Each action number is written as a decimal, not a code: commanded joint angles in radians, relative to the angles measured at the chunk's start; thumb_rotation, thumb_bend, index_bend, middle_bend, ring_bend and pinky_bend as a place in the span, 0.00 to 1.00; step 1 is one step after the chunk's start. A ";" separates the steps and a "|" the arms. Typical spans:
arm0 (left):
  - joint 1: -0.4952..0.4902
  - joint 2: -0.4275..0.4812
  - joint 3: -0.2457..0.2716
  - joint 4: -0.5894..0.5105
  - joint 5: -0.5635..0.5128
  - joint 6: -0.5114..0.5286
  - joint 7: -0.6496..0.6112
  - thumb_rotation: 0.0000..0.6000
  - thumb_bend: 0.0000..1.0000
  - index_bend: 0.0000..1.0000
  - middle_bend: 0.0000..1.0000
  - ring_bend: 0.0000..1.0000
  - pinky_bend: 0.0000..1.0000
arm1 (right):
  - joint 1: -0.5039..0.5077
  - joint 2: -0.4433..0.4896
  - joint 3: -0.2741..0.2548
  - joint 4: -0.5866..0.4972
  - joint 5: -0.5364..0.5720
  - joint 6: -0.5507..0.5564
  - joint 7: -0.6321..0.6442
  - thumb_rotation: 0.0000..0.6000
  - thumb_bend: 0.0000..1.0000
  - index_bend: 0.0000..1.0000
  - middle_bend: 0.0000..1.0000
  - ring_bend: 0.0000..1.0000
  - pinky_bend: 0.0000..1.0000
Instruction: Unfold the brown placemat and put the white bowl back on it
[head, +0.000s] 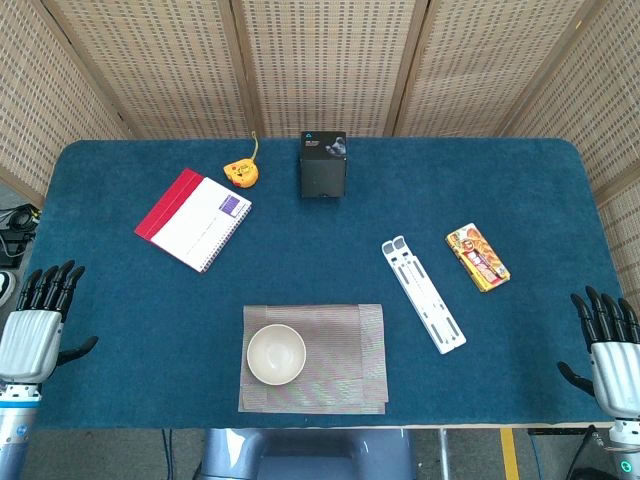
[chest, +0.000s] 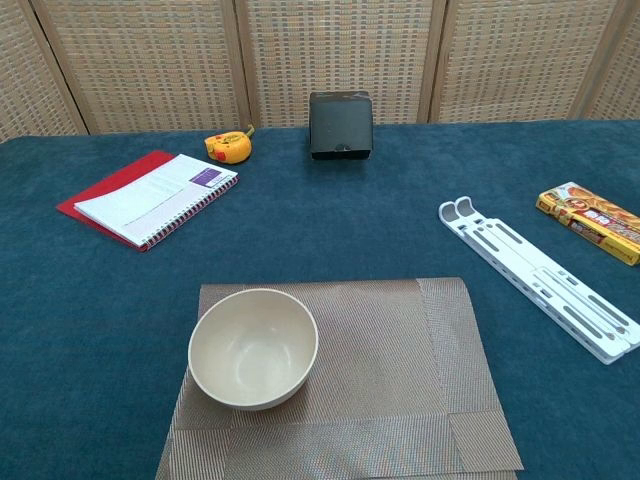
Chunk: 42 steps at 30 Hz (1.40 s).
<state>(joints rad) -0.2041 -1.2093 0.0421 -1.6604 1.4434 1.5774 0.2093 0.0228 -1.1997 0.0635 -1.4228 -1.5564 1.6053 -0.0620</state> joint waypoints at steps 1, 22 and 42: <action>0.002 -0.002 -0.003 0.004 0.004 -0.015 0.003 1.00 0.00 0.00 0.00 0.00 0.00 | 0.000 -0.001 0.000 -0.001 0.000 -0.001 -0.004 1.00 0.00 0.00 0.00 0.00 0.00; -0.309 -0.194 0.055 0.147 0.441 -0.414 0.055 1.00 0.00 0.15 0.00 0.00 0.00 | 0.002 0.013 0.012 -0.029 0.001 0.005 -0.003 1.00 0.00 0.00 0.00 0.00 0.00; -0.393 -0.421 0.044 0.380 0.446 -0.462 0.019 1.00 0.40 0.54 0.00 0.00 0.00 | 0.018 0.012 0.029 -0.007 0.062 -0.058 0.027 1.00 0.00 0.00 0.00 0.00 0.00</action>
<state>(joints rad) -0.5932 -1.6190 0.0894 -1.2938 1.8938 1.1066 0.2382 0.0407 -1.1879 0.0922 -1.4295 -1.4951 1.5473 -0.0345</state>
